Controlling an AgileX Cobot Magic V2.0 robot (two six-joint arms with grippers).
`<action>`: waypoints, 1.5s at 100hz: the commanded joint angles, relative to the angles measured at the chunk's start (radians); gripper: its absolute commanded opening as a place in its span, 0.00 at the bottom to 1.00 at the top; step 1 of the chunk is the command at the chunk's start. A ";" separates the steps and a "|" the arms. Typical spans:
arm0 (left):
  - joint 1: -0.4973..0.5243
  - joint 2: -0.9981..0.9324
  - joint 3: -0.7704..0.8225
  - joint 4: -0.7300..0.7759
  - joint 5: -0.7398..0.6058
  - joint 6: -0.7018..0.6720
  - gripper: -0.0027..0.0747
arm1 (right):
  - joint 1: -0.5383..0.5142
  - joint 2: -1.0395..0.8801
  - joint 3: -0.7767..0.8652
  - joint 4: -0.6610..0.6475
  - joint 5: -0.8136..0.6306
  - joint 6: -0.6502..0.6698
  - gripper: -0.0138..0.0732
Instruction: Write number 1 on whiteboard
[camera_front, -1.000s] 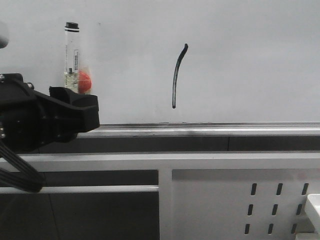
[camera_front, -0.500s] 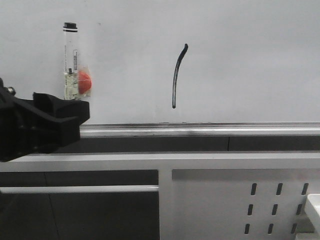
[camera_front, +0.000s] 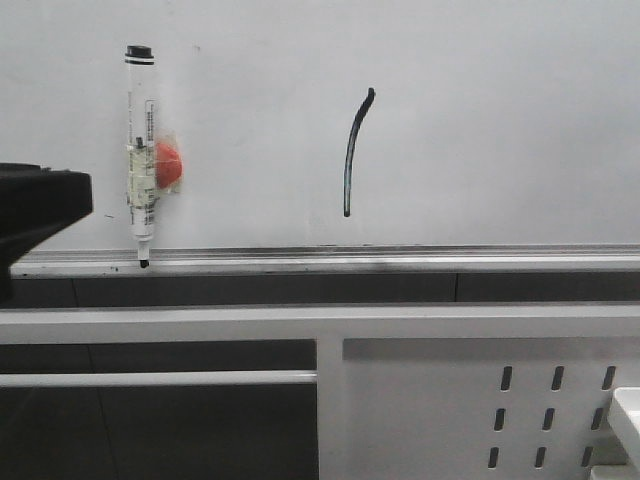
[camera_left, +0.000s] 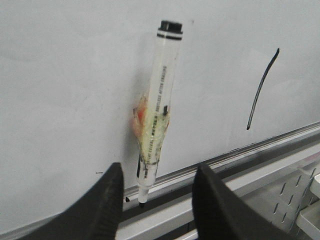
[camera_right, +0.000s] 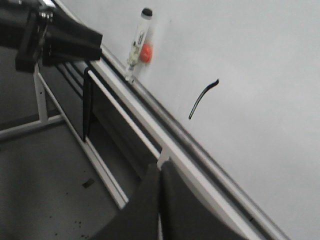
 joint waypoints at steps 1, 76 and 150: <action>-0.001 -0.055 0.004 0.041 -0.226 0.081 0.17 | 0.001 -0.015 0.047 0.026 -0.082 0.007 0.08; -0.001 -0.347 -0.404 0.083 0.789 0.378 0.01 | 0.001 -0.015 0.132 0.097 -0.194 0.008 0.08; -0.001 -0.657 -0.474 -0.107 0.978 0.391 0.01 | 0.001 -0.015 0.132 0.097 -0.194 0.008 0.08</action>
